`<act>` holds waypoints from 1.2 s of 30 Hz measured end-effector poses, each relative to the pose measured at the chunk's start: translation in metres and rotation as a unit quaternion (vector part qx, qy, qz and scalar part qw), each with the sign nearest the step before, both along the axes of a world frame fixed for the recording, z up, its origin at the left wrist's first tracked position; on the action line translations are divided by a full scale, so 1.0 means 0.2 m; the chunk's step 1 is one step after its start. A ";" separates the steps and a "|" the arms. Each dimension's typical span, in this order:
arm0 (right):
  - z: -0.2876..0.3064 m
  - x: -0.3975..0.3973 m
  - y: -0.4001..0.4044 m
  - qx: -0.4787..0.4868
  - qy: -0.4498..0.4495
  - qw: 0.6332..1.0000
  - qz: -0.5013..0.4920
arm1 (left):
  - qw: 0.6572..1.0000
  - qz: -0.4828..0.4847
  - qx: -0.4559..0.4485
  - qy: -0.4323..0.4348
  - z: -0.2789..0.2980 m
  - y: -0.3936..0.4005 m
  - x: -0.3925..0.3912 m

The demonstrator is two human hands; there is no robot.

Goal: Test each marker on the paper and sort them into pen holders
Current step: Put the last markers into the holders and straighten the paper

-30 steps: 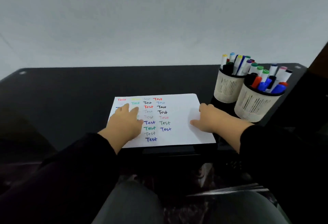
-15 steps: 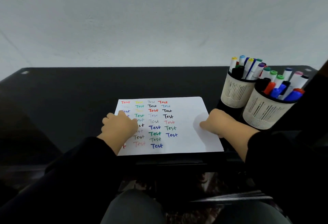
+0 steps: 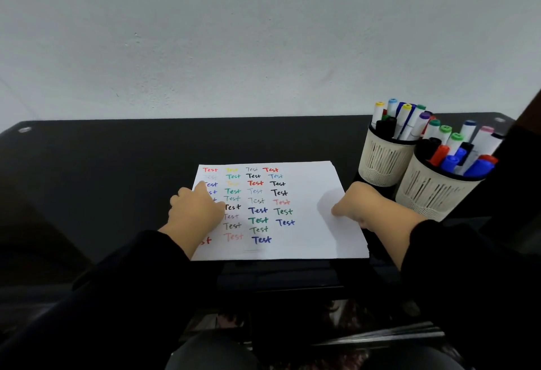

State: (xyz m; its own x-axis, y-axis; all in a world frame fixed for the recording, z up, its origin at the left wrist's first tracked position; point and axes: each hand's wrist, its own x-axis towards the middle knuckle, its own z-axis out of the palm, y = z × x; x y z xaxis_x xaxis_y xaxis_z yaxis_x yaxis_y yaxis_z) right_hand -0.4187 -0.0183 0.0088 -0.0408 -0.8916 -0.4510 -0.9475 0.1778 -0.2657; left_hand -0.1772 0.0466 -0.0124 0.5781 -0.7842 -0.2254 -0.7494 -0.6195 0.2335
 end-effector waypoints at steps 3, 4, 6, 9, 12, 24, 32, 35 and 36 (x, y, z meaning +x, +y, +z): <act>0.01 -0.01 -0.03 -0.020 -0.011 1.000 -0.006 | 1.000 -0.003 -0.009 0.011 0.00 -0.03 -0.01; 0.00 -0.01 -0.03 -0.023 -0.016 1.000 -0.009 | 1.000 -0.005 -0.015 0.014 0.00 -0.03 -0.01; -0.01 -0.02 -0.04 -0.029 -0.030 0.999 -0.020 | 0.999 -0.011 -0.026 0.018 0.00 -0.04 0.00; -0.01 -0.03 -0.03 -0.040 -0.027 0.999 -0.024 | 0.999 -0.020 -0.028 0.022 -0.01 -0.04 0.01; 0.01 -0.03 0.01 -0.044 0.025 0.999 -0.001 | 0.999 -0.026 -0.018 0.019 -0.02 -0.02 0.02; 0.06 -0.04 0.10 -0.009 0.054 0.998 0.031 | 0.999 -0.028 -0.003 0.016 0.00 0.04 -0.02; 0.07 -0.05 0.03 -0.012 0.067 0.998 0.014 | 0.999 -0.035 -0.022 0.022 -0.01 0.00 -0.05; 0.08 -0.06 0.02 -0.007 0.074 0.997 0.024 | 0.999 -0.043 -0.026 0.021 -0.02 -0.02 -0.06; 0.08 -0.06 0.02 -0.006 0.078 0.996 0.030 | 0.998 -0.044 -0.026 0.022 -0.02 -0.03 -0.06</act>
State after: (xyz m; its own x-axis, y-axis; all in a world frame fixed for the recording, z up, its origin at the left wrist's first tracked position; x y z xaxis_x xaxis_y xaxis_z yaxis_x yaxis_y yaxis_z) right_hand -0.4313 -0.0134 0.0253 -0.0562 -0.8996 -0.4331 -0.9863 0.1175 -0.1162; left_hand -0.1883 0.0414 -0.0159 0.4972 -0.8427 -0.2065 -0.7882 -0.5382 0.2983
